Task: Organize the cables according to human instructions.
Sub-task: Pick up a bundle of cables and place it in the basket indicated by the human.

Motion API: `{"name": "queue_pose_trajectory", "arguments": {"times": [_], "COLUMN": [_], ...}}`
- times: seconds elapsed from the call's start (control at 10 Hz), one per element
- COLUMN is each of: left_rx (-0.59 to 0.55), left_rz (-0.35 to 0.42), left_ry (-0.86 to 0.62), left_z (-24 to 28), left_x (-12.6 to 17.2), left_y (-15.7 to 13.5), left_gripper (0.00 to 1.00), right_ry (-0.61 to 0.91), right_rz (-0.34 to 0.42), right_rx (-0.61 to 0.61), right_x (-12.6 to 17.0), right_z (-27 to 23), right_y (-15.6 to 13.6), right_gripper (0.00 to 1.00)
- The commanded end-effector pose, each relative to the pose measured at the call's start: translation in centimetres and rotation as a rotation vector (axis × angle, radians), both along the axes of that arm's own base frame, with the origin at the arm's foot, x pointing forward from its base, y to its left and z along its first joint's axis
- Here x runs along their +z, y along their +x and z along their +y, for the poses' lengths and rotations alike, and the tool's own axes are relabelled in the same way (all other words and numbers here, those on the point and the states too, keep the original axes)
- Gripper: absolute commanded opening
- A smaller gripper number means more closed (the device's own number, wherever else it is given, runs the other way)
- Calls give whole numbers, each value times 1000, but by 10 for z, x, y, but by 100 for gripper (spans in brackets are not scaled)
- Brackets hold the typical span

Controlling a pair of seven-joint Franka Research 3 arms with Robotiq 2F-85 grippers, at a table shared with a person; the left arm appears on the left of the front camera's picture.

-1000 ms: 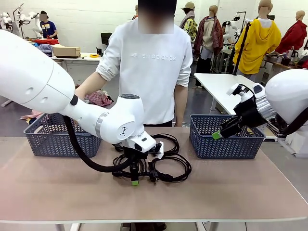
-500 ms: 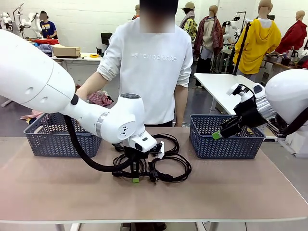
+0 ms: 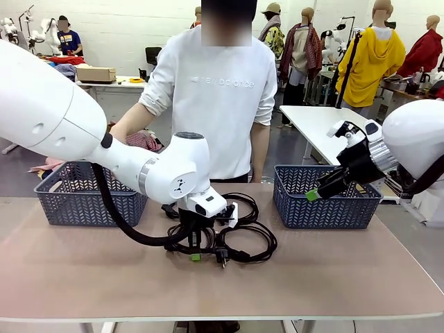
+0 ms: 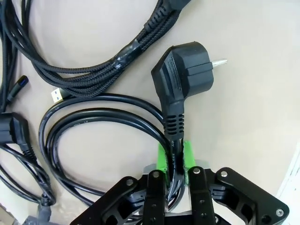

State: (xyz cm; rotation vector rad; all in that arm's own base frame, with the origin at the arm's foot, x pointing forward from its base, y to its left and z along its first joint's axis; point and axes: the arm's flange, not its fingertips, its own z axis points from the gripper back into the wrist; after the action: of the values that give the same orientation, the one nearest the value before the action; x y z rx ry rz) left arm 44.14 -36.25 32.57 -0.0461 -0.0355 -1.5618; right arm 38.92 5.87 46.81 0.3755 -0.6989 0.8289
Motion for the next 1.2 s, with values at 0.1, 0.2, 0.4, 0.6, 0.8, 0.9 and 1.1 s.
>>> {"name": "queue_pose_trajectory", "arguments": {"times": [0.1, 0.2, 0.4, 0.6, 0.8, 0.9, 1.1], "left_rx": [57, 89, 89, 48, 18, 35, 76], "left_rz": [-58, -119, -197, -224, -229, -244, -280], "left_ry": [45, 51, 49, 32, 23, 19, -3], "left_z": [5, 7, 17, 50, 88, 113, 157], "left_x": [45, 71, 114, 147, 165, 173, 188], "left_y": [-10, -10, -2, 11, 23, 30, 41], "left_gripper": [0, 0, 0, 0, 0, 0, 0], "right_ry": [19, 19, 19, 19, 19, 19, 19], "right_rz": [-10, -10, -10, -10, -10, -10, -10], "right_rx": [12, 12, 12, 12, 12, 12, 12], "right_x": [-2, -2, -2, -2, -2, -2, -2], "right_z": [-1, -1, -1, -1, -1, -1, -1], "right_y": [3, 3, 3, 3, 3, 3, 3], "right_gripper": [100, 100, 100, 100, 100, 100, 100]}}
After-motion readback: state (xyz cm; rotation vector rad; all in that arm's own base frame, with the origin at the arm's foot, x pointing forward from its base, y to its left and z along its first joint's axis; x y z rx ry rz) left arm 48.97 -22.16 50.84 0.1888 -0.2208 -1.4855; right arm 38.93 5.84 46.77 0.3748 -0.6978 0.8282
